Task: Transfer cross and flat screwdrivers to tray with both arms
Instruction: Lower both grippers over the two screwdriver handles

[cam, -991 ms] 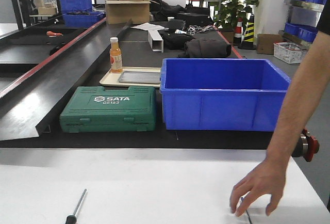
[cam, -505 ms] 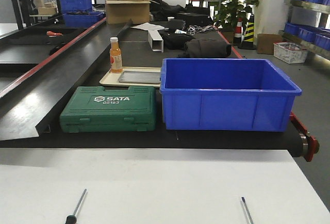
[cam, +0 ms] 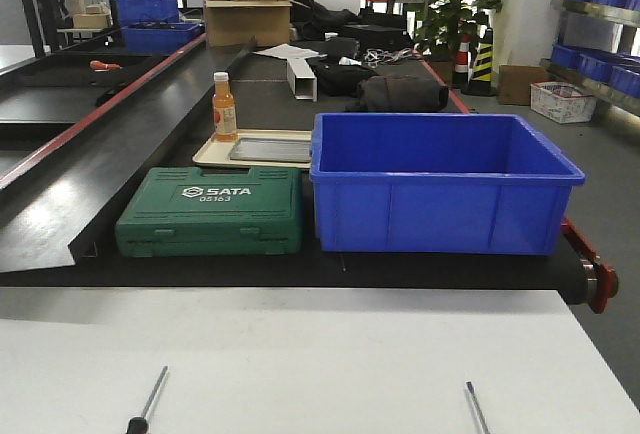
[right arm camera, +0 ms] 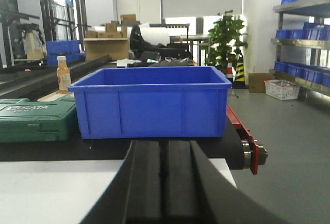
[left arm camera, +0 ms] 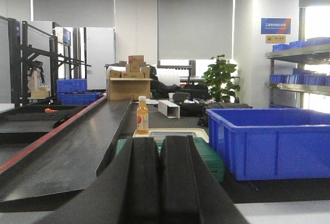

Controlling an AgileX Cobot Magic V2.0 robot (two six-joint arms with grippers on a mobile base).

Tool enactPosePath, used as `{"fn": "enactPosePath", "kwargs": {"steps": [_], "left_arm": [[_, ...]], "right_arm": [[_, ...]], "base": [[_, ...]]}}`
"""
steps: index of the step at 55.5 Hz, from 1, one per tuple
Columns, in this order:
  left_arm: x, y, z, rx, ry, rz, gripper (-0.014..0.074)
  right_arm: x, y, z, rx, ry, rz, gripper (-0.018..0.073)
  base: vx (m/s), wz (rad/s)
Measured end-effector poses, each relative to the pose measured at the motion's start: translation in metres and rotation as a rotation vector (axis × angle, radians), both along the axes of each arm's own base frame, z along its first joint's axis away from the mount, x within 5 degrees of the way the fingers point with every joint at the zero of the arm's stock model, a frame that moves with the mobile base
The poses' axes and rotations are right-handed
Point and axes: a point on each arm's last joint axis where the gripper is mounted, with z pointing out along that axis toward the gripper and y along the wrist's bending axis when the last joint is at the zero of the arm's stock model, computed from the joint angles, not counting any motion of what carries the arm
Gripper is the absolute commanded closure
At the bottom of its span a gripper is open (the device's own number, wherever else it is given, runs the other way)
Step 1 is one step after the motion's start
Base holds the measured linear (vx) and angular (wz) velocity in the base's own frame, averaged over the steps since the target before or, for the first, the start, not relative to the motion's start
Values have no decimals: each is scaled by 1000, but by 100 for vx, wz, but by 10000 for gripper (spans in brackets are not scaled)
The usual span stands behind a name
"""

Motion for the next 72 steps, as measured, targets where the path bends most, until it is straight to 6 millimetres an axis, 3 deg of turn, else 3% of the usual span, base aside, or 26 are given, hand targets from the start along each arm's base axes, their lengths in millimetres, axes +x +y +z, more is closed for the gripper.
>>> {"fn": "enactPosePath", "kwargs": {"steps": [7,14,24,32,40,52,63,72], "left_arm": [[17,-2,37,8,79,-1,582],[48,-5,49,19,201,-2,537],[94,-9,23,42,447,-3,384],[121,-11,2,53,570,-2,229],[142,-13,-14,22,638,1,146],[181,-21,-22,41,853,-12,125],[237,-37,-12,150,1020,-63,125],[282,-45,-27,178,1199,-74,125]], "right_arm": [[17,-1,26,-16,131,-6,559],[45,-2,28,-33,280,-11,526],[81,-2,8,-34,463,-7,410],[100,-2,-4,-34,525,-3,249],[116,-2,-16,-27,574,-2,142],[126,-2,-30,42,663,-15,127],[122,-1,-37,68,744,-20,127],[117,0,-43,104,829,-23,127]], "base": [[0,0],[0,0],[0,0],[0,0],[0,0],[0,0],[0,0],[0,0]]}}
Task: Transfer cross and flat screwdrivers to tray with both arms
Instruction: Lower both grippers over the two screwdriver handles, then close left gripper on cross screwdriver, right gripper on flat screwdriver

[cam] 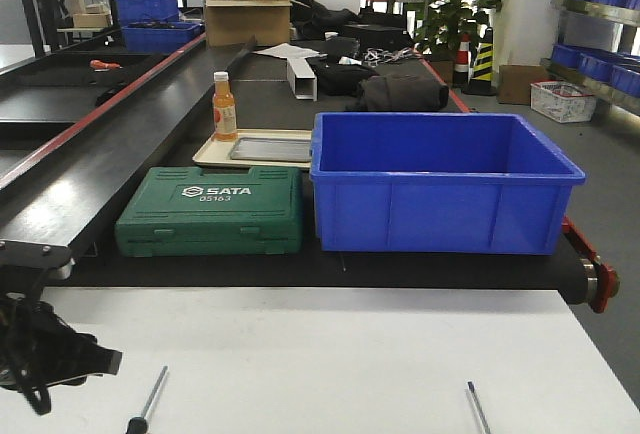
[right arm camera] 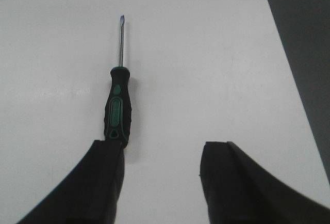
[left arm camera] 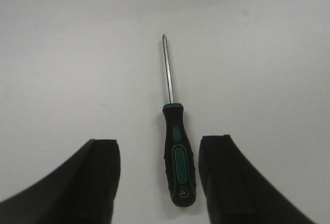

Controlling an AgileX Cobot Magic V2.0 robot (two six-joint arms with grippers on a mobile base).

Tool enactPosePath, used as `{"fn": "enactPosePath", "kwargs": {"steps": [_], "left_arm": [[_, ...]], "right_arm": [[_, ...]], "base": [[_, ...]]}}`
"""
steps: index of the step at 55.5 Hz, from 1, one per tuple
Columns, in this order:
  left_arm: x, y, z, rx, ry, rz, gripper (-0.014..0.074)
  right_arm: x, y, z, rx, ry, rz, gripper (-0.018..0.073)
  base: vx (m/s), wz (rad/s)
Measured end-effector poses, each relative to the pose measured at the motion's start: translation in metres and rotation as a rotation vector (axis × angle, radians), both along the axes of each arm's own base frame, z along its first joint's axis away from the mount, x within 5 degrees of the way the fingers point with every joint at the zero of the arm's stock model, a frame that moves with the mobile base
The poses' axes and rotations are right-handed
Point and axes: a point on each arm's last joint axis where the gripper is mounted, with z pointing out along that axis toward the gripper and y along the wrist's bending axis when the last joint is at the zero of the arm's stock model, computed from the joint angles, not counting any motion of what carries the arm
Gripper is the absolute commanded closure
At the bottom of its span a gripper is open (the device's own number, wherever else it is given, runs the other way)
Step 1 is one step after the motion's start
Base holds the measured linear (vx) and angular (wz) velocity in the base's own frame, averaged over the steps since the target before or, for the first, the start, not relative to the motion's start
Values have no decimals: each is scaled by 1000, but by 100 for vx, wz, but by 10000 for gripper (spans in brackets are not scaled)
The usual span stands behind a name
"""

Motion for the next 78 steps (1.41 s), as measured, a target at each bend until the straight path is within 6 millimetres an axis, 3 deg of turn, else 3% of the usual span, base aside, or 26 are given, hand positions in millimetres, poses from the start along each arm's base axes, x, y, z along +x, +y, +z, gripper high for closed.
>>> {"fn": "enactPosePath", "kwargs": {"steps": [10,23,43,52,67,78], "left_arm": [[40,-6,-34,24,170,-4,125],[71,-14,-74,9,292,-25,125],[81,-18,-120,19,415,-59,125],[82,-18,-132,29,441,-77,125],[83,-19,-137,31,443,-81,125],[84,-19,-143,26,454,-79,125]], "right_arm": [[-1,1,-1,22,16,-9,127],[-1,1,-1,22,17,-9,127],[3,0,3,13,-45,-7,127],[6,1,1,34,66,-10,127],[52,3,1,6,205,38,127],[99,17,-16,-4,296,97,127]], "base": [[0,0],[0,0],[0,0],[0,0],[0,0],[0,0]]}}
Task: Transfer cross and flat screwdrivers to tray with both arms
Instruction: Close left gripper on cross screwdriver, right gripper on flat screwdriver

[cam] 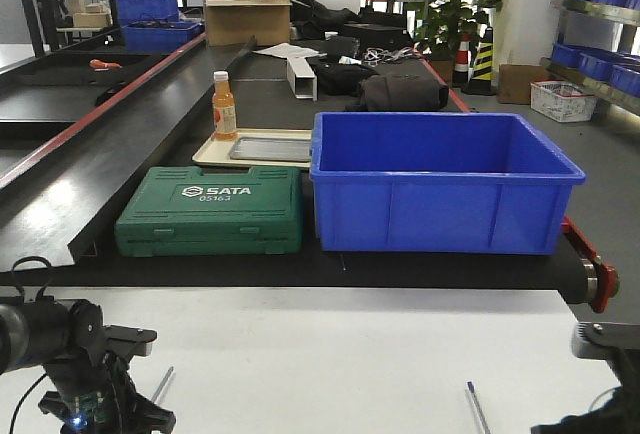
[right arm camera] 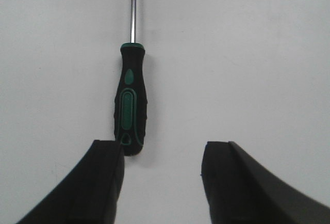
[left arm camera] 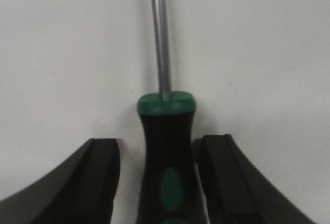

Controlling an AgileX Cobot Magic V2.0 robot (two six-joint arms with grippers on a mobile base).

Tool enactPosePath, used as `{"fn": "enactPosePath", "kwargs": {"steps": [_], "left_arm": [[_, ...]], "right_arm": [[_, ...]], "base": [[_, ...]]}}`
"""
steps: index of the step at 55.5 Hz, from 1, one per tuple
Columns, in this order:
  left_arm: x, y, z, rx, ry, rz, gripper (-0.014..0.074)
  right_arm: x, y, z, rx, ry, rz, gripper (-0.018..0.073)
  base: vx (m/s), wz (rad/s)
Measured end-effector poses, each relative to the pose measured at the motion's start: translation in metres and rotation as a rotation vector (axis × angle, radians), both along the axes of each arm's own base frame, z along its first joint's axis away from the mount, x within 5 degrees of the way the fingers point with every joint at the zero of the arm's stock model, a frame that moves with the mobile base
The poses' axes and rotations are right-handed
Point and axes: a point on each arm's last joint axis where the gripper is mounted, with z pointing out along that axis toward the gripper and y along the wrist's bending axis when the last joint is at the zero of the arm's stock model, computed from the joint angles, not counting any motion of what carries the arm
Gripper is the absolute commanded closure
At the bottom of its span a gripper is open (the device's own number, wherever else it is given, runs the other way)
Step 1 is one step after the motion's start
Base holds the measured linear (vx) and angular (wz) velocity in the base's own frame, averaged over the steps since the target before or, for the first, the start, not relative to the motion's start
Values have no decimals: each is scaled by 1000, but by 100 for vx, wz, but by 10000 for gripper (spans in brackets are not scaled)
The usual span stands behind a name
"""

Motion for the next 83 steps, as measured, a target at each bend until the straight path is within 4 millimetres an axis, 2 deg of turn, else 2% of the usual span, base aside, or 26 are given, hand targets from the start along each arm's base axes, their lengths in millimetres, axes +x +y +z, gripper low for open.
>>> {"fn": "enactPosePath", "kwargs": {"steps": [15,27,40,51,60,75,79,83], "left_arm": [[0,0,0,-3,-1,2,125],[0,0,0,-4,-1,3,125],[1,0,0,-6,-10,4,125],[2,-1,-1,-7,-17,6,125],[2,-1,-1,-7,-21,6,125],[2,-1,-1,-7,-21,6,130],[2,-1,-1,-7,-21,6,147],[2,-1,-1,-7,-21,6,200]], "right_arm": [[58,21,-33,-4,77,51,127],[85,24,-55,-7,118,49,127],[92,25,-84,-14,195,50,127],[94,25,-100,-17,227,49,141],[94,25,-108,-20,242,50,223],[97,25,-108,-18,216,49,381],[97,25,-108,-18,213,48,421],[97,25,-108,-18,212,48,479]], "base": [[0,0],[0,0],[0,0],[0,0],[0,0],[0,0],[0,0],[0,0]]}}
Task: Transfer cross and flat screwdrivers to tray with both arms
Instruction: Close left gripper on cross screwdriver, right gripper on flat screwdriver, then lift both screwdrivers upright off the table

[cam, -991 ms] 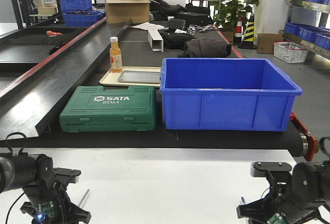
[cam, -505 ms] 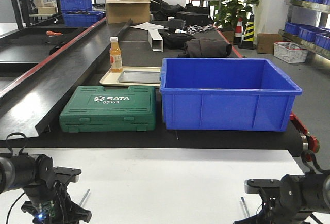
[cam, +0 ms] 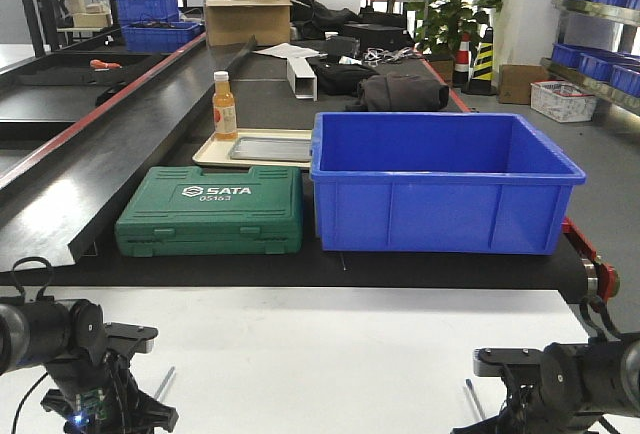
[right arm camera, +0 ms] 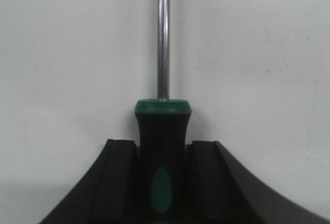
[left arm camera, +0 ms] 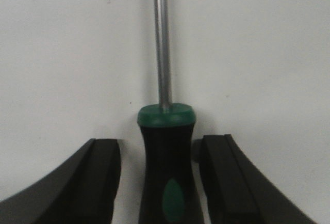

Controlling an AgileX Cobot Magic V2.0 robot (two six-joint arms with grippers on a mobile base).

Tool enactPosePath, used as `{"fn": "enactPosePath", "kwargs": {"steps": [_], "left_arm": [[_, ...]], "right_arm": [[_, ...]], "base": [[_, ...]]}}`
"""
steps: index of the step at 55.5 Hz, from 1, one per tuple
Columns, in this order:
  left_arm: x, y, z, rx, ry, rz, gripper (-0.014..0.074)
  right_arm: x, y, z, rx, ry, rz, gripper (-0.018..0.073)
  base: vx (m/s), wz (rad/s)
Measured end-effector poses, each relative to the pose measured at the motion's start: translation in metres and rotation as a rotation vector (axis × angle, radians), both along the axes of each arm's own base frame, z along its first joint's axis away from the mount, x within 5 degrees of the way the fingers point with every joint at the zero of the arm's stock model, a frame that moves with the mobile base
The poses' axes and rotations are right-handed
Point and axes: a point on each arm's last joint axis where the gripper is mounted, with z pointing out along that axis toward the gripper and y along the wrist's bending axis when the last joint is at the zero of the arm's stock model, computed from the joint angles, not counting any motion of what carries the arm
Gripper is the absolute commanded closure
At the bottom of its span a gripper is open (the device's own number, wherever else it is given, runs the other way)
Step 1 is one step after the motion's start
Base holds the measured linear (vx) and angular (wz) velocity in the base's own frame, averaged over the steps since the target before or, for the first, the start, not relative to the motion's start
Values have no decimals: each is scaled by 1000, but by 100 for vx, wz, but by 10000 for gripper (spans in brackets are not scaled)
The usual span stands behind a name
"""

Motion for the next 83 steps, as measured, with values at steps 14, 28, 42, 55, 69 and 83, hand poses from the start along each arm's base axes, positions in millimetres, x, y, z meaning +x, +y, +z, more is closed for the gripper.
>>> {"fn": "enactPosePath", "kwargs": {"steps": [14,28,42,55,69,83], "left_arm": [[-1,0,0,0,7,-1,605],[-2,0,3,-1,20,-2,603],[-4,0,62,-19,-144,-17,600],[-23,2,162,-81,-439,0,599],[-84,0,262,-191,-720,5,599],[-174,5,284,-254,-888,-4,599]], "right_arm": [[-1,0,0,0,6,0,573],[-2,0,24,4,-40,6,570],[-12,-1,88,9,-194,34,570],[-36,-3,155,23,-359,38,570],[-84,3,229,45,-582,90,568],[-141,15,282,107,-761,161,568]], "base": [[0,0],[0,0],[0,0],[0,0],[0,0],[0,0]]}}
